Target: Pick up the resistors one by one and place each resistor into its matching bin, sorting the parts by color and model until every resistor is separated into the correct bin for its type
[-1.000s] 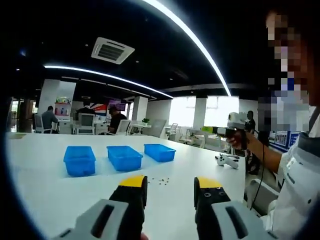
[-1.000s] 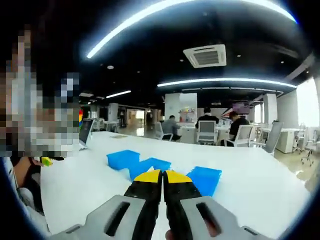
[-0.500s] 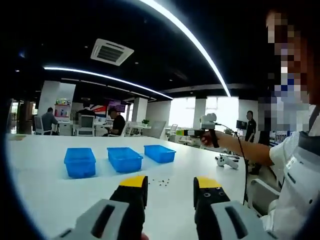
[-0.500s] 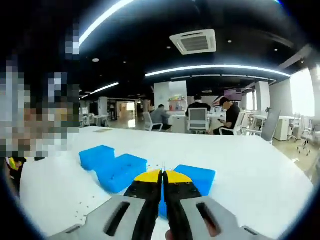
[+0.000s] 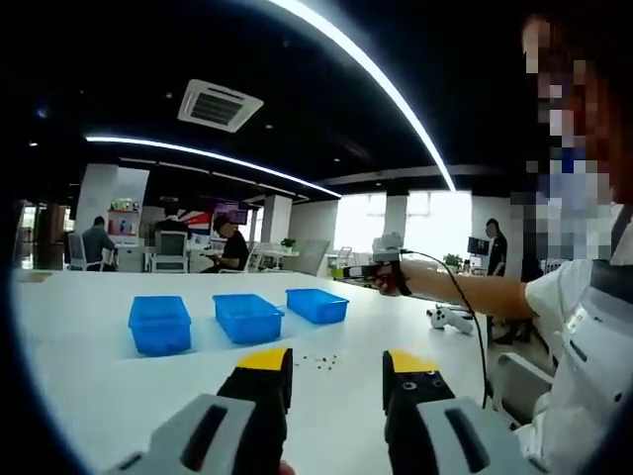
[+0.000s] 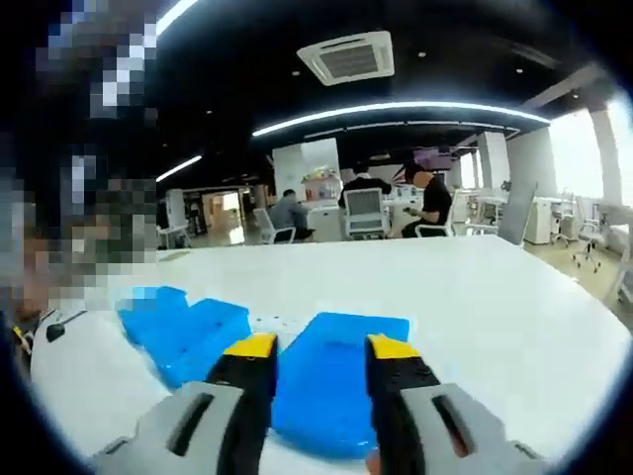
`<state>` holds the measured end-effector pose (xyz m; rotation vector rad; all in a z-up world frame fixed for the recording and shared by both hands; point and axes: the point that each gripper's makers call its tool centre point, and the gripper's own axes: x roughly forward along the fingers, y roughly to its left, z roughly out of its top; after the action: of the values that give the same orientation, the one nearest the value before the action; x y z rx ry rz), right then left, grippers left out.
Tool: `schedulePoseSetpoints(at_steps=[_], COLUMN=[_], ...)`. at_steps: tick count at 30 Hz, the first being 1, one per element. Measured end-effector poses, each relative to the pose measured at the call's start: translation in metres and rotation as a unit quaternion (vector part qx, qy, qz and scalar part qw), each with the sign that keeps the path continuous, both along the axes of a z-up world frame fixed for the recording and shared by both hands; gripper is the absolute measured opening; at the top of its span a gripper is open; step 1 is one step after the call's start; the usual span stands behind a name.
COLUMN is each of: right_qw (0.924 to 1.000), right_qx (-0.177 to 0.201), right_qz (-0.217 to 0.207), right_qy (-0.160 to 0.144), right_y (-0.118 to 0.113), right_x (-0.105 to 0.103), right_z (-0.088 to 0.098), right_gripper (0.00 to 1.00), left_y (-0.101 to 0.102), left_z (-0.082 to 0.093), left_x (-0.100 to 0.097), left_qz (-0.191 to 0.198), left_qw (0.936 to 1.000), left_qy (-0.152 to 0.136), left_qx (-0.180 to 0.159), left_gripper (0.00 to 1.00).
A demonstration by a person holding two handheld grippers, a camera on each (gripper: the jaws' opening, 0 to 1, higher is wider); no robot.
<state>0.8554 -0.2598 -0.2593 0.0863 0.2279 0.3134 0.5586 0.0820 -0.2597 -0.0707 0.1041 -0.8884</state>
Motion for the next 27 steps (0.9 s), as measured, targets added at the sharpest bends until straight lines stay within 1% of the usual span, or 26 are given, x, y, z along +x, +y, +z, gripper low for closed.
schedulePoseSetpoints(at_steps=[1,2,3,4,6,8,11,15,17,19,21,22,27], right_qw=[1.0,0.9999,0.9998,0.9997,0.9996,0.9994,0.9991,0.9989,0.9984,0.9979,0.9974,0.997,0.9942], right_qx=[0.0,-0.009,-0.014,-0.016,-0.01,-0.015,-0.022,-0.018,-0.027,-0.028,-0.009,-0.008,-0.016], right_qz=[0.002,0.006,0.007,0.009,0.01,0.009,0.006,0.01,0.013,0.017,0.027,0.03,0.057], right_qy=[-0.002,-0.01,-0.012,-0.014,-0.024,-0.031,-0.036,-0.042,-0.048,-0.055,-0.066,-0.07,-0.09], right_y=[0.002,0.004,0.004,0.004,0.005,0.004,0.001,-0.001,0.0,0.001,0.007,0.008,0.023], right_x=[-0.002,-0.005,-0.007,-0.01,-0.015,-0.018,-0.024,-0.031,-0.037,-0.048,-0.06,-0.067,-0.112], right_z=[0.002,0.006,0.007,0.011,0.017,0.021,0.023,0.026,0.027,0.03,0.035,0.038,0.044], right_gripper=[0.63,0.62,0.59,0.57,0.58,0.57,0.55,0.54,0.53,0.52,0.52,0.53,0.52], left_y=[0.0,0.0,-0.001,-0.001,-0.001,-0.001,0.001,0.003,0.003,0.004,0.004,0.005,0.011], left_z=[0.0,0.0,0.0,0.0,-0.001,-0.001,0.0,0.001,0.002,0.002,0.002,0.002,0.004], left_x=[0.0,0.0,0.0,0.0,0.0,-0.001,-0.001,0.0,0.001,0.002,0.003,0.004,0.01], left_qz=[0.0,-0.001,-0.001,-0.001,-0.001,0.0,0.003,0.008,0.009,0.01,0.011,0.013,0.027], left_qw=[1.0,1.0,1.0,1.0,1.0,1.0,1.0,1.0,1.0,0.9999,0.9999,0.9999,0.9996], left_qy=[-0.001,0.001,0.001,0.001,0.001,0.001,0.0,-0.002,-0.003,-0.003,-0.003,-0.003,-0.005], left_qx=[-0.001,-0.003,-0.004,-0.003,-0.001,-0.001,-0.001,0.0,0.0,0.001,0.001,0.001,-0.004], left_gripper=[0.38,0.38,0.38,0.38,0.38,0.38,0.38,0.38,0.38,0.38,0.38,0.38,0.38])
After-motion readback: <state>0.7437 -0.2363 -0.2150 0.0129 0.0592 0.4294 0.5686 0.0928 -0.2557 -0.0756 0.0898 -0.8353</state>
